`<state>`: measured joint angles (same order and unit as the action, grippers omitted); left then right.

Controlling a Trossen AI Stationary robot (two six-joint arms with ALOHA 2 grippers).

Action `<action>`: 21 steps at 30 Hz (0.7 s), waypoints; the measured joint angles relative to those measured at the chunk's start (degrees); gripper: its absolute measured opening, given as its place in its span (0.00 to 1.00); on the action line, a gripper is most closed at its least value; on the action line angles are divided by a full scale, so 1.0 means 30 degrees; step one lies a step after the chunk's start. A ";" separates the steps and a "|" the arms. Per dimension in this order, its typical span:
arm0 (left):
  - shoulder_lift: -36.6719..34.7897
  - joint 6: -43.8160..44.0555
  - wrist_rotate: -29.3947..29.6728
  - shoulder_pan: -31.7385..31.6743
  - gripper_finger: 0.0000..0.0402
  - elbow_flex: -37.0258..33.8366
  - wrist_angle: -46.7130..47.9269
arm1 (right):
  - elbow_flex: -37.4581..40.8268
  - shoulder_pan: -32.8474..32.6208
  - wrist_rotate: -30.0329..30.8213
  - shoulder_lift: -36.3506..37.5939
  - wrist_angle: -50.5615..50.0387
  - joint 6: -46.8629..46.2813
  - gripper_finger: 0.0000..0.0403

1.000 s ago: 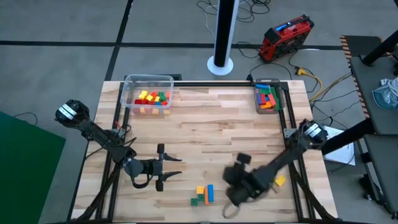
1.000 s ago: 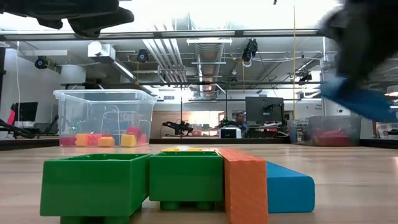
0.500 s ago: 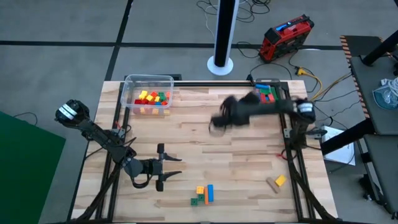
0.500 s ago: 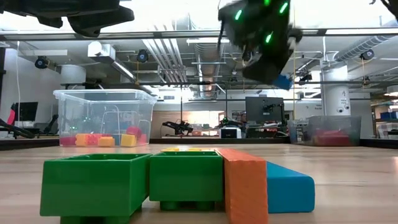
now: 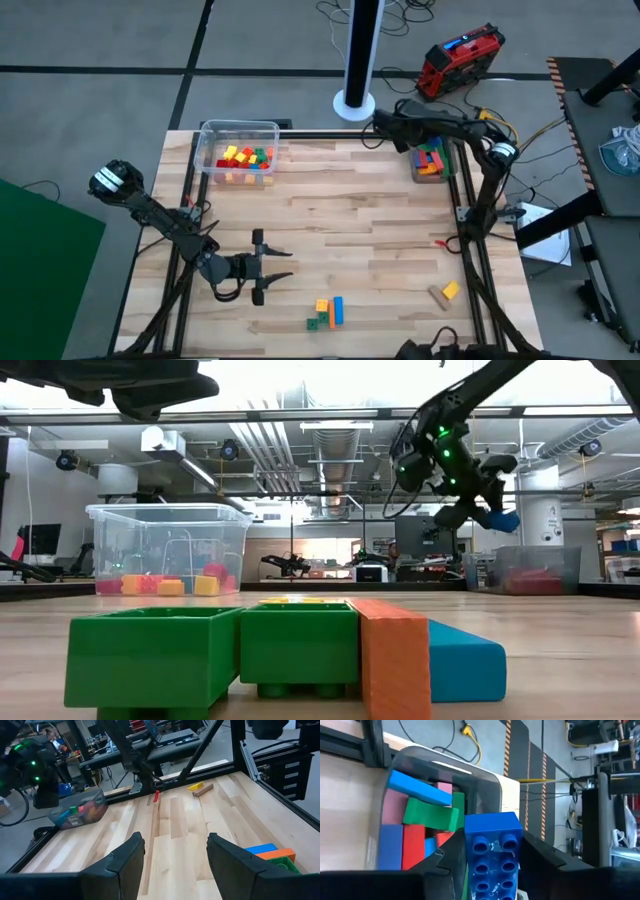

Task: Sort blocks by size
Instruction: Put the blue rectangular game piece into the black bin, then put the brown rectangular wooden block into the black bin

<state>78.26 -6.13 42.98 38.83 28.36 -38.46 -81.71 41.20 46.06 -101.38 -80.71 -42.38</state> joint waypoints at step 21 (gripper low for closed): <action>0.0000 0.0280 0.0051 -0.0197 0.48 0.0000 0.0036 | 0.1245 -0.6858 -0.2963 0.1503 0.5228 0.2146 0.60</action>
<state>78.26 -5.29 43.13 38.24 28.36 -38.35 -77.98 20.63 37.17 -96.88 -65.03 -35.94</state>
